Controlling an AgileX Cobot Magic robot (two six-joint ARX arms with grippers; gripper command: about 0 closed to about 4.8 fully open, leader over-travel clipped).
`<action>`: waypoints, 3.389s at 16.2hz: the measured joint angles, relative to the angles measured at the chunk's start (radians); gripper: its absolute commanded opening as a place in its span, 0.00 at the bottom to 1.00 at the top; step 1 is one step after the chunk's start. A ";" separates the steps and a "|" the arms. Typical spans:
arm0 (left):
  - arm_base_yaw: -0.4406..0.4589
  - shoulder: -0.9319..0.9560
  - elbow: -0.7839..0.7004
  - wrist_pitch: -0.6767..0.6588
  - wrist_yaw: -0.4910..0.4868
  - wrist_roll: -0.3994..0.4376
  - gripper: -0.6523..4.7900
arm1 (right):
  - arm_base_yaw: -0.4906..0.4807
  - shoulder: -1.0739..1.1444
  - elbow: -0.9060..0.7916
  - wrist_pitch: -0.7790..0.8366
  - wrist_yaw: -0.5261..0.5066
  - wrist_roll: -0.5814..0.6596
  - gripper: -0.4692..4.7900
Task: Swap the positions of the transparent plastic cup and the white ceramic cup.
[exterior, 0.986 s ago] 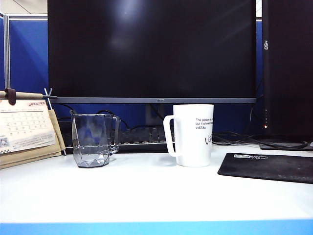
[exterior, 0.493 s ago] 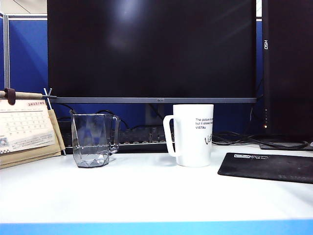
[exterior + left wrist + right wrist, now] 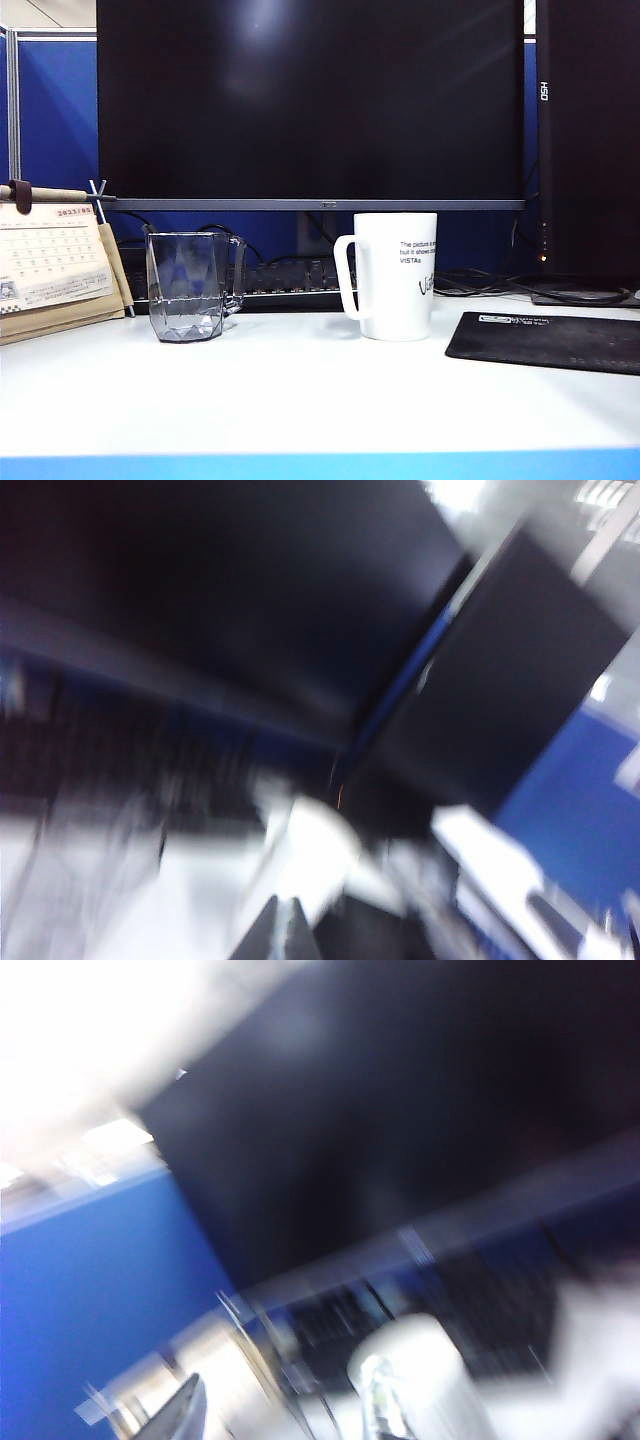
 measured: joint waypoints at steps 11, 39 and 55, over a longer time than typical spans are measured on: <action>-0.008 0.937 0.388 -0.005 0.090 0.175 0.11 | 0.101 0.263 0.241 -0.141 -0.220 0.026 0.57; -0.013 1.308 0.576 -0.051 -0.024 -0.031 0.57 | 0.161 0.323 0.241 -0.142 -0.183 -0.026 0.57; -0.012 1.439 0.636 -0.035 -0.060 -0.023 0.57 | 0.161 0.322 0.241 -0.142 -0.185 -0.024 0.57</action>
